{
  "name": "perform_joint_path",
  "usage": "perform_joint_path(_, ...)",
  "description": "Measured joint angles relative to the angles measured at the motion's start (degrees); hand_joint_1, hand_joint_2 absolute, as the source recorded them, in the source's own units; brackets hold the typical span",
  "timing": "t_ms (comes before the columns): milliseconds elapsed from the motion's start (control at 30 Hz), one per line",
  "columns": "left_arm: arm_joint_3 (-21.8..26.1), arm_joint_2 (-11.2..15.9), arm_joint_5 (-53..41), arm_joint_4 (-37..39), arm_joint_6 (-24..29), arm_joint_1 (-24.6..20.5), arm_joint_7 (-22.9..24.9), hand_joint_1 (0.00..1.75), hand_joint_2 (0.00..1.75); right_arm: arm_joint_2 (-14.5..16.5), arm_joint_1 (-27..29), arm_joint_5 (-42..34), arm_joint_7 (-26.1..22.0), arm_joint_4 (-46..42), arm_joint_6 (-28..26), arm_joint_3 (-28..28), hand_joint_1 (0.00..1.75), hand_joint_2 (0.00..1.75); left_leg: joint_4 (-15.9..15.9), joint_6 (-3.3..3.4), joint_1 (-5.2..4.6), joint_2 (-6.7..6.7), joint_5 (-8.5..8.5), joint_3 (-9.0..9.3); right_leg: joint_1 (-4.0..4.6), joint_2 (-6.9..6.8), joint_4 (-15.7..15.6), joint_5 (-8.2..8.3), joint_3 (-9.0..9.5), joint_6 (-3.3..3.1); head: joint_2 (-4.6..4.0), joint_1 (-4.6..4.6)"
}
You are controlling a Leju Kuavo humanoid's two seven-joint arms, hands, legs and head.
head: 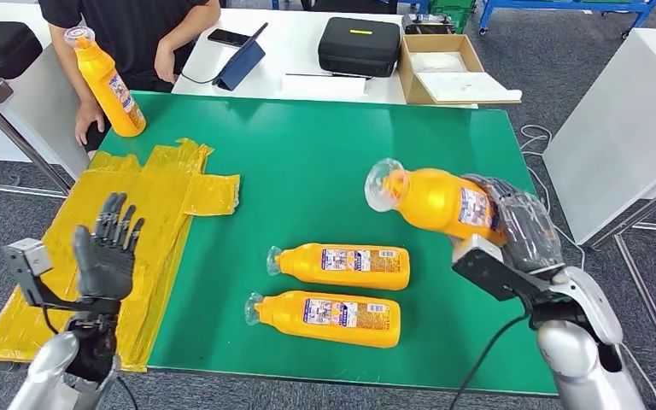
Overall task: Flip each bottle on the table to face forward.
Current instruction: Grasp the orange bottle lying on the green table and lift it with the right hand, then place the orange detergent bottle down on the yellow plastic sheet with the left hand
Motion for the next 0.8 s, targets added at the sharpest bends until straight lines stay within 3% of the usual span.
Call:
perform_joint_path(167, -8.2, -3.5, -1.1, 0.1, 1.9, -3.2, -0.1, 0.0, 1.75, 4.2, -2.0, -3.2, 2.6, 2.6, -3.3, 4.0, 1.75, 1.75, 0.0, 0.02, -0.03, -0.08, 0.02, -0.13, 0.01, -0.04, 0.0, 0.03, 0.01, 0.0, 0.0, -0.01)
perform_joint_path(400, -15.8, -8.8, -6.4, 1.0, 7.4, -7.8, -1.3, 0.0, 1.75, 10.2, -2.9, -6.8, 3.3, 7.7, -5.7, 5.6, 1.75, 1.75, 0.0, 0.03, -0.06, -0.03, 0.02, -0.24, 0.01, -0.03, 0.0, 0.03, -0.02, 0.0, 0.0, 0.0)
perform_joint_path(567, -18.1, -11.7, -11.6, 2.0, 14.0, -11.4, -2.8, 0.0, 1.75, 14.6, -5.6, -9.4, 5.6, 12.5, -6.1, 8.8, 1.75, 1.75, 0.0, 0.07, -0.06, 0.03, 0.1, -0.23, 0.01, -0.01, 0.0, 0.12, -0.08, -0.1, -0.01, -0.01)
perform_joint_path(800, -18.8, -13.3, -14.3, 3.2, 16.8, -13.3, -3.7, 0.0, 1.75, 17.4, -8.1, -10.2, 7.1, 15.9, -6.0, 11.7, 1.75, 1.75, 0.0, 0.06, -0.06, -0.01, 0.13, -0.31, 0.02, -0.01, 0.1, 0.12, -0.14, -0.1, 0.0, -0.01)
